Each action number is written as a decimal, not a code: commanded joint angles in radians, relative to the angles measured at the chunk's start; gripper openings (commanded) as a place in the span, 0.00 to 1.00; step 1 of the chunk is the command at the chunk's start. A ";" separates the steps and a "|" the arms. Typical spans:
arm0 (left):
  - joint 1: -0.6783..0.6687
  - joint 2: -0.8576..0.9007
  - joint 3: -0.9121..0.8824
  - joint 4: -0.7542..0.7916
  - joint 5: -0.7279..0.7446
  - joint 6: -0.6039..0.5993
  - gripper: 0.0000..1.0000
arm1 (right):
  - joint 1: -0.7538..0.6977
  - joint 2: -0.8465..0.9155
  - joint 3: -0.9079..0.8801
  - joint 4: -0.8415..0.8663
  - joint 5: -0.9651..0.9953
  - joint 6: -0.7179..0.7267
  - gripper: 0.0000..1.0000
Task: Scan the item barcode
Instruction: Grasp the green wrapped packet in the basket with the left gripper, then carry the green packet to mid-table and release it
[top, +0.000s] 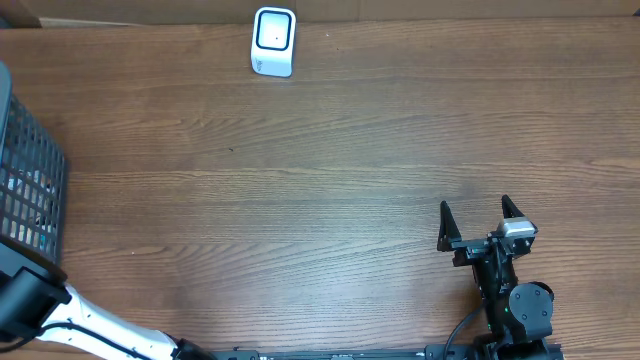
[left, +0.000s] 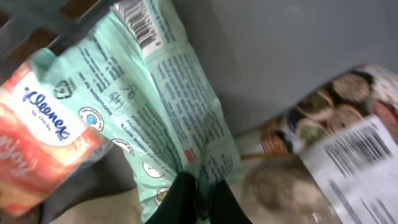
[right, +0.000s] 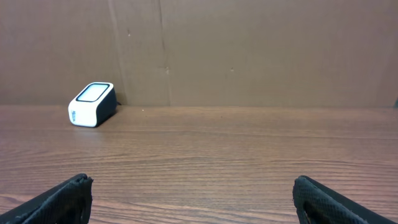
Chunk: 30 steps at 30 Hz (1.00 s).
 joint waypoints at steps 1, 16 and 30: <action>0.003 -0.157 0.079 -0.032 0.026 -0.105 0.04 | 0.006 -0.008 -0.011 0.004 0.002 -0.005 1.00; -0.157 -0.760 0.113 -0.114 0.339 -0.207 0.04 | 0.006 -0.008 -0.011 0.004 0.002 -0.005 1.00; -1.032 -0.711 -0.286 -0.388 0.253 -0.091 0.04 | 0.006 -0.008 -0.011 0.004 0.002 -0.005 1.00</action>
